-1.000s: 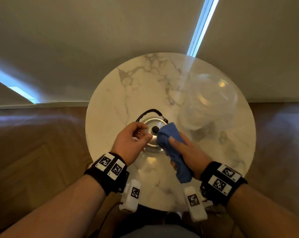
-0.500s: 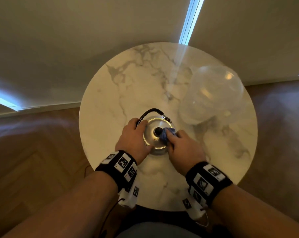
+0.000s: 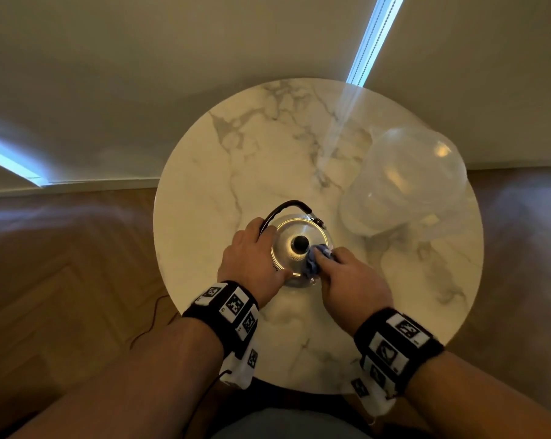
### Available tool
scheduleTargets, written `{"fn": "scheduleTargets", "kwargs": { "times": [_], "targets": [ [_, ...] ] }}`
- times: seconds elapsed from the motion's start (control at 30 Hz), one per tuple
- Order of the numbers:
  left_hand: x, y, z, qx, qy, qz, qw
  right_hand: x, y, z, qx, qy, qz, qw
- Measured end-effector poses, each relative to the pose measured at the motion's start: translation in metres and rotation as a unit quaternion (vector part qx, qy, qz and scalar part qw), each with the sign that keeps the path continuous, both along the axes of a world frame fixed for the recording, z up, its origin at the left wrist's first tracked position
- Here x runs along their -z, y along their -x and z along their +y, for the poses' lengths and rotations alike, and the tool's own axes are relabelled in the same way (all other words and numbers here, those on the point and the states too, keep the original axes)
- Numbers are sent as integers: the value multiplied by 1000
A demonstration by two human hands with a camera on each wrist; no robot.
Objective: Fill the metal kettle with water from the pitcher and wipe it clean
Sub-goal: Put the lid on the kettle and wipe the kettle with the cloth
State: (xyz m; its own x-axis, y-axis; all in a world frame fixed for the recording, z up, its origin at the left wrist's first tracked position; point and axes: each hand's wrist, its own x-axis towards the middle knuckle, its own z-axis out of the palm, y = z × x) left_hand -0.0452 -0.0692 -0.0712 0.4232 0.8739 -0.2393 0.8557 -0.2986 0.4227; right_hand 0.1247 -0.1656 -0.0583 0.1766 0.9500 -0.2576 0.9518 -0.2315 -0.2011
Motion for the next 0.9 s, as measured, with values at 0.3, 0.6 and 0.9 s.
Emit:
{"fn": "scheduleTargets", "kwargs": {
  "times": [0.3, 0.6, 0.9],
  "targets": [
    [5, 0, -2, 3, -17, 29, 999, -7, -6, 25, -1, -19, 0, 1000],
    [3, 1, -2, 5, -4, 27, 1000, -16, -9, 89, -6, -29, 7, 1000],
    [5, 1, -2, 1, -7, 17, 1000, -26, -13, 82, -38, 50, 0, 998]
  ]
}}
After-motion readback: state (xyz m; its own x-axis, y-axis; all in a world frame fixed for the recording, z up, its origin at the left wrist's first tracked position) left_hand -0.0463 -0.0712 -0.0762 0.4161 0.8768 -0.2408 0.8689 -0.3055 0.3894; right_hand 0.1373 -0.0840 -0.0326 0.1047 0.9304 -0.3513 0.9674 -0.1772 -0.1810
